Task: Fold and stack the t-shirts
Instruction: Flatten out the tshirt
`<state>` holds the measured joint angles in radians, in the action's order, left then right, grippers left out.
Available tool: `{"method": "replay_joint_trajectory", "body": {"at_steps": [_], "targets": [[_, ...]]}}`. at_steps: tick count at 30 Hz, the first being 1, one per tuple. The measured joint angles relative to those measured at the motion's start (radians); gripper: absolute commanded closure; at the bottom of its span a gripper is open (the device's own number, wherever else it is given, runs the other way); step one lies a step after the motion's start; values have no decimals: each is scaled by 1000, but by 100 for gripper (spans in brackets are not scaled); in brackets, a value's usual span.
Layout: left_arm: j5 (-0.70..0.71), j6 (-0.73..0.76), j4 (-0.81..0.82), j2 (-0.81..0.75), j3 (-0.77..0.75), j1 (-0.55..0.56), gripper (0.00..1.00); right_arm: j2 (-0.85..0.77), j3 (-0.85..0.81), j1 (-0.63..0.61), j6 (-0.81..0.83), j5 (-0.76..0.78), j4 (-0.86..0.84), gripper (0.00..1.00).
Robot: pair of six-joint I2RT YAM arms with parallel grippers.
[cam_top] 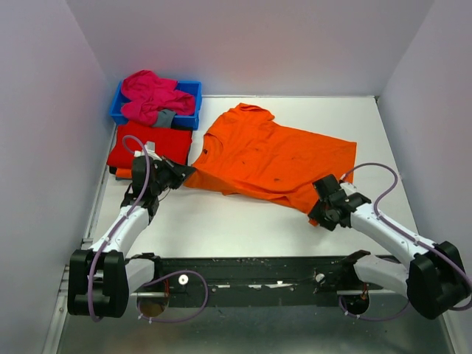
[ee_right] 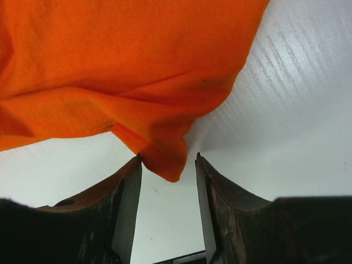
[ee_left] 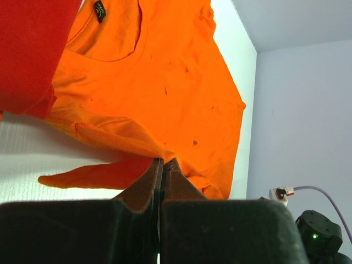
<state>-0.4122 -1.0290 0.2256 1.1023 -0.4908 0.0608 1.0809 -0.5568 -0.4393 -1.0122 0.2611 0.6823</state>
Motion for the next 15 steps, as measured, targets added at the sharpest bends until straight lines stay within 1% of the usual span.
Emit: {"method": "replay_joint_trajectory", "body": {"at_steps": [1, 2, 3, 6, 8, 11, 15], "targets": [[0, 0, 0, 0, 0, 0, 100, 8, 0, 0, 0, 2, -2, 55], [0, 0, -1, 0, 0, 0, 100, 14, 0, 0, 0, 5, -1, 62], [0, 0, -2, 0, 0, 0, 100, 18, 0, 0, -2, 11, 1, 72], [0, 1, -5, 0, 0, 0, 100, 19, -7, 0, -11, 34, 18, 92], [0, 1, -5, 0, 0, 0, 100, 14, -18, 0, -16, 55, 39, 99], [0, 1, -5, 0, 0, 0, 100, -15, -55, 0, -14, 90, 90, 99], [0, 0, -5, 0, 0, 0, 100, -35, -135, -1, 65, 93, 108, 99]]}}
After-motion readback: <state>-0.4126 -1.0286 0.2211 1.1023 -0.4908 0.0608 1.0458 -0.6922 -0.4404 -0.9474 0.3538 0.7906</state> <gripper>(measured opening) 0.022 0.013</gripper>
